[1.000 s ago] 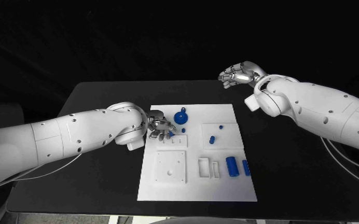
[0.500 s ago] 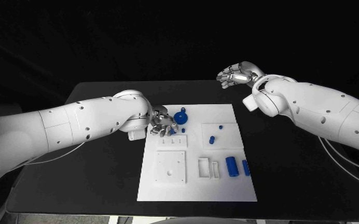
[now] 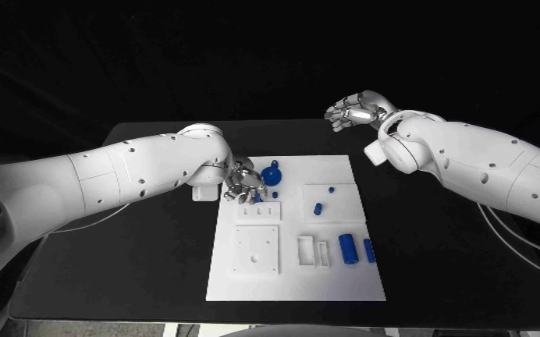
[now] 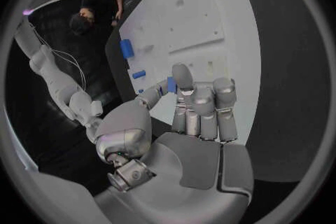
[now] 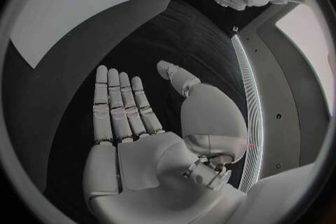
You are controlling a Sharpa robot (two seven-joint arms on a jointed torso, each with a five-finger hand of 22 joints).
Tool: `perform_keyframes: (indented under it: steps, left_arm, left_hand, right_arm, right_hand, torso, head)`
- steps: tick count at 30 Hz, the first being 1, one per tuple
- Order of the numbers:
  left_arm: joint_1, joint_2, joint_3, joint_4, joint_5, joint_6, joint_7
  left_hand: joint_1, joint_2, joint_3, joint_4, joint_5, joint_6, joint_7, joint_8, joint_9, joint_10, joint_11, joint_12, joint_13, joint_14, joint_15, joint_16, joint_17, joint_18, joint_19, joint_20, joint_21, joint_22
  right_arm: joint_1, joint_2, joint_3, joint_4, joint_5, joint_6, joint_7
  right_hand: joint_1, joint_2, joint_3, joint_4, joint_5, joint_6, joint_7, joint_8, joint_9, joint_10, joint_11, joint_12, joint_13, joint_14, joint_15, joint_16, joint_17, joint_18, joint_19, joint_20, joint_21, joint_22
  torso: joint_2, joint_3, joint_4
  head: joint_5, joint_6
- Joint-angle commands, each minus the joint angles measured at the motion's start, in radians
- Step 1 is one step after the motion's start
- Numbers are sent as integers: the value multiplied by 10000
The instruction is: Assemble the parts on the task board
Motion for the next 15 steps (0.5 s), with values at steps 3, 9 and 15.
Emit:
perform_keyframes:
  steps: [3,9,15]
  left_arm:
    - [49,187,-24,-156,245,1059,-218]
    - [62,298,-36,-314,306,1227,-316]
    - [62,441,-156,-444,522,1302,-360]
  left_hand:
    - [471,578,848,-955,2408,-11,-9,-202,45,135,-13,77,-14,84,-100,117,-7,62,110,-1151,88,21]
    - [783,378,1654,-587,47,-58,38,-621,110,146,9,61,-63,67,-77,152,-26,64,113,-1143,83,16]
    - [774,472,1727,-531,-933,-108,53,-789,294,100,16,144,54,63,-63,164,-44,64,110,-1143,88,20]
  right_arm:
    - [-2,20,2,-3,16,106,40]
    - [-2,18,2,-1,25,108,44]
    - [-2,30,2,2,26,107,48]
  right_hand:
    - [-71,0,-53,-11,56,-80,214,-48,-19,-32,70,-16,-17,-48,31,-37,-12,166,-91,7,-38,-12]
    - [-72,-5,-57,-10,62,-86,216,-51,-22,-33,71,-16,-23,-51,32,-36,-17,166,-93,8,-40,-13]
    - [-73,-8,-60,-10,68,-92,218,-53,-25,-35,71,-15,-30,-53,33,-35,-22,166,-95,8,-41,-14]
  torso:
    - [-6,-8,9]
    - [-3,-10,8]
    - [-5,-10,12]
  head:
    - [4,-25]
    - [14,-45]
    - [12,-84]
